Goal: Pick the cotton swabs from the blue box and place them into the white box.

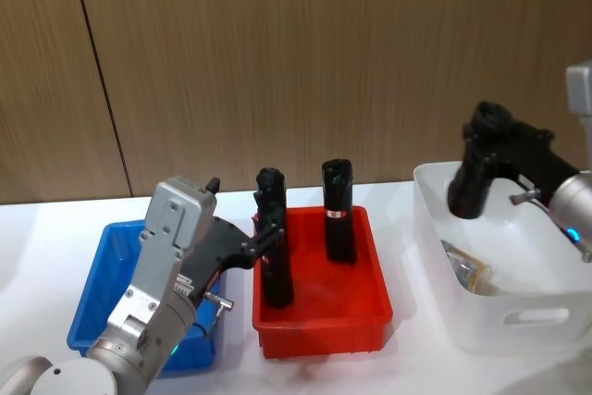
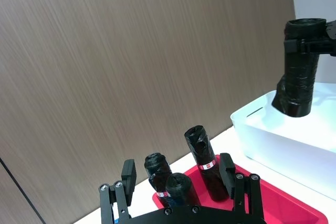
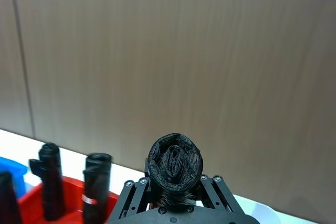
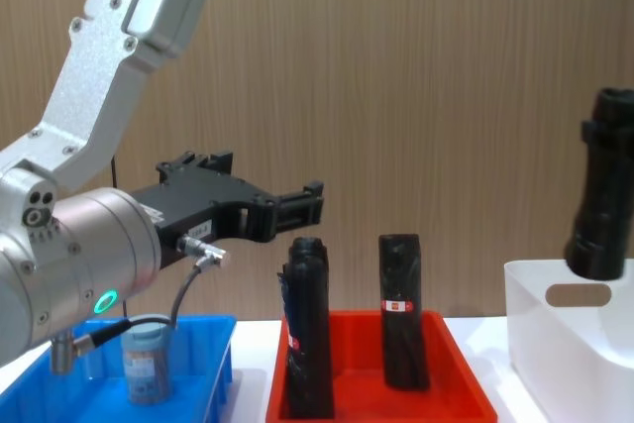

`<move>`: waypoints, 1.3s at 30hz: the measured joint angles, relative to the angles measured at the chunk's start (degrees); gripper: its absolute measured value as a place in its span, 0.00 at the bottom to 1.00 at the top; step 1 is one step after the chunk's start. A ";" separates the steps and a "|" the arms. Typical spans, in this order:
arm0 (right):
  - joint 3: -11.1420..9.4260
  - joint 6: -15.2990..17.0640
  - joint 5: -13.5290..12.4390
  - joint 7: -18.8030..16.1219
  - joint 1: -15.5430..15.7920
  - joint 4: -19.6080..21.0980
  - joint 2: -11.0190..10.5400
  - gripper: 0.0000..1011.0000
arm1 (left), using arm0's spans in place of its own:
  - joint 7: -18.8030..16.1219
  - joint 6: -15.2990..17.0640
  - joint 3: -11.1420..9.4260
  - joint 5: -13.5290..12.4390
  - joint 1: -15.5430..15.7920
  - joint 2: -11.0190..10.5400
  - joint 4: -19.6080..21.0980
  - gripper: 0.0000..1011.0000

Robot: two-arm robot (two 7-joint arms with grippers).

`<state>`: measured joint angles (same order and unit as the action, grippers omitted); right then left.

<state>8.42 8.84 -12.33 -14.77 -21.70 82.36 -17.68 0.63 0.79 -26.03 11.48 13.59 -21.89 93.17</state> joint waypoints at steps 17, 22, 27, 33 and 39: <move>-1.85 -0.04 1.40 0.65 -2.53 -9.78 -1.56 0.36 | 0.00 0.00 0.00 0.00 0.00 0.00 0.00 0.99; -1.94 -0.30 1.70 0.70 -3.28 -11.99 -1.57 0.42 | 0.00 0.00 0.00 0.00 0.00 0.00 0.00 0.99; -1.99 -0.57 1.74 0.74 -3.80 -13.51 -1.54 0.56 | 0.00 0.00 0.00 0.00 0.00 0.00 0.00 0.99; -2.09 -1.01 1.64 0.72 -4.16 -14.67 -1.50 0.77 | 0.00 0.00 0.00 0.00 0.00 0.00 0.00 0.99; -2.16 -1.27 1.36 0.56 -4.20 -14.95 -1.51 0.92 | 0.00 0.00 0.00 0.00 0.00 0.00 0.00 0.99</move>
<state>6.26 7.57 -10.97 -14.20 -25.90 67.40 -19.19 0.62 0.79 -26.03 11.48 13.59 -21.89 93.18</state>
